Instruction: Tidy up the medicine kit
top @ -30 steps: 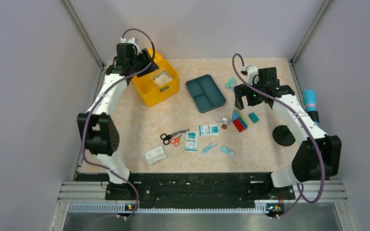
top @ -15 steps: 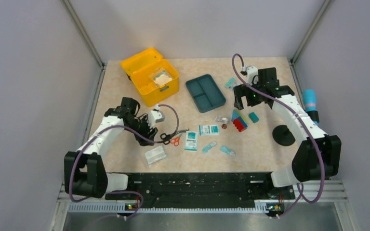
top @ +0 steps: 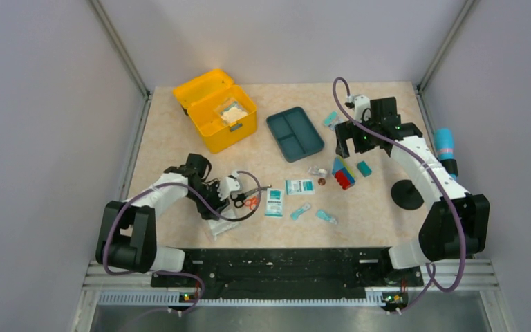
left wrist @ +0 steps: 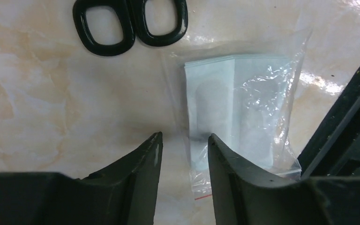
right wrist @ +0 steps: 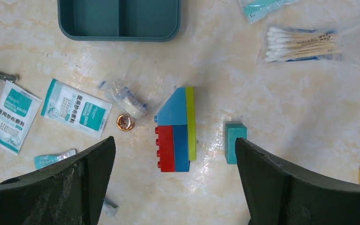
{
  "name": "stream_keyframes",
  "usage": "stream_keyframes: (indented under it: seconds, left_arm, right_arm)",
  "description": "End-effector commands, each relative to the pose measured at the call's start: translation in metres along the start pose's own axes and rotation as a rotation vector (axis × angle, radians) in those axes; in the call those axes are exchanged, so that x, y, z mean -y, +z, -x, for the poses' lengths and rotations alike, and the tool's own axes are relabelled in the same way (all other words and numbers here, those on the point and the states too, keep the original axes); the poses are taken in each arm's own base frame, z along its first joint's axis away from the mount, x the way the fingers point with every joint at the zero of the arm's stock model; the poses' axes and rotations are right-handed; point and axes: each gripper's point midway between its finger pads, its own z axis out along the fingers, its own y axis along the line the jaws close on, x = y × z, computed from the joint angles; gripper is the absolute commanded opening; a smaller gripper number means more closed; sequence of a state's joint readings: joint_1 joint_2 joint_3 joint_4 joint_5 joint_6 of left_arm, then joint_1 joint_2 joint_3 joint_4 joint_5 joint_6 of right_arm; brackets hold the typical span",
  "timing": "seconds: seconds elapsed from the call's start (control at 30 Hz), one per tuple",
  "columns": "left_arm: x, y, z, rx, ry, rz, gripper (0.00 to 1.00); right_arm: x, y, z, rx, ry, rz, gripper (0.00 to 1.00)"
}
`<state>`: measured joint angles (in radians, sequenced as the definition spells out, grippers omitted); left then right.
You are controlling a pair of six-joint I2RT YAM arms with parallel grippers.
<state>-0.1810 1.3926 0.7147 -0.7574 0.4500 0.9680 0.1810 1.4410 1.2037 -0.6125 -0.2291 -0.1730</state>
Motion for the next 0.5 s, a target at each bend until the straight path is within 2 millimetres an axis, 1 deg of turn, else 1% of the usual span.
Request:
stream_keyframes:
  seconds: [0.0,0.03,0.07,0.1,0.13,0.23,0.37,0.47]
  left_arm:
    - [-0.012,0.014,0.005,0.002,0.021,0.083,0.41]
    - [-0.009,0.017,0.002,-0.013,0.025,0.078,0.34]
    - [-0.005,0.02,-0.002,-0.033,0.032,0.068,0.24]
    - [-0.001,0.022,-0.002,-0.044,0.035,0.052,0.1]
    - [0.0,0.021,-0.001,-0.043,0.025,0.042,0.0]
    - [-0.002,0.01,0.009,-0.03,0.011,0.049,0.0]
    - [-0.01,-0.014,0.032,0.056,0.067,0.104,0.0]
    - [-0.01,-0.03,0.046,0.1,0.075,0.125,0.01]
  right_arm:
    - [-0.001,-0.007,0.01,0.05,-0.028,-0.014,0.96]
    - [-0.001,-0.007,0.009,0.048,-0.028,-0.015,0.96]
    - [-0.001,-0.007,0.008,0.047,-0.028,-0.015,0.96]
    - [-0.001,-0.007,0.008,0.047,-0.03,-0.015,0.96]
    - [-0.001,-0.007,0.008,0.045,-0.03,-0.016,0.97]
    - [-0.001,-0.007,0.006,0.039,-0.028,-0.018,0.96]
    - [-0.001,-0.005,0.005,0.032,-0.026,-0.013,0.96]
    - [-0.001,-0.004,0.007,0.034,-0.026,-0.011,0.97]
